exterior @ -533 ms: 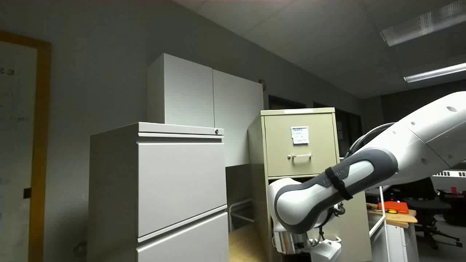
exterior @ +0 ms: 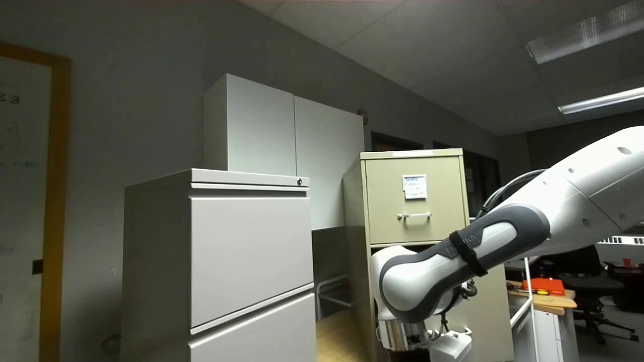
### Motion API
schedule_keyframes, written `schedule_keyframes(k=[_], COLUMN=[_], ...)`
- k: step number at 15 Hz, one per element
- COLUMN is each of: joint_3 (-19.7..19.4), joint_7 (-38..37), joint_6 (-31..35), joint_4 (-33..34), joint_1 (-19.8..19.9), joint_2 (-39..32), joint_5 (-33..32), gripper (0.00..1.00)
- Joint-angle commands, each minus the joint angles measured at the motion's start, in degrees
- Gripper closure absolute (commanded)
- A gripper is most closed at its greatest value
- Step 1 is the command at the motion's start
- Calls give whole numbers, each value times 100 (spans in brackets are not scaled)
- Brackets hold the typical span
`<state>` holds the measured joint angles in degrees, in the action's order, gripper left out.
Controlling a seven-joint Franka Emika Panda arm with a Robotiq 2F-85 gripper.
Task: Close the bottom drawer of the filing cabinet on the right
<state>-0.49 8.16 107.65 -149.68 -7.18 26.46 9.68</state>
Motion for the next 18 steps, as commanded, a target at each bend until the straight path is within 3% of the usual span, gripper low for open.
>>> schedule_keyframes(k=[1, 2, 5, 13, 18], joint_3=[108, 127, 93, -107, -158], joint_7=[-164, -271, -603, -1359, -1888], joint_6=[230, 473, 1269, 3075, 3908], joint_4=[12, -17, -54, -284, -547], joint_1=[96, 127, 255, 1155, 1925], joint_2=[47, 81, 196, 439, 485], joint_5=[44, 43, 78, -242, -632], gripper=[5, 25, 36, 98, 100])
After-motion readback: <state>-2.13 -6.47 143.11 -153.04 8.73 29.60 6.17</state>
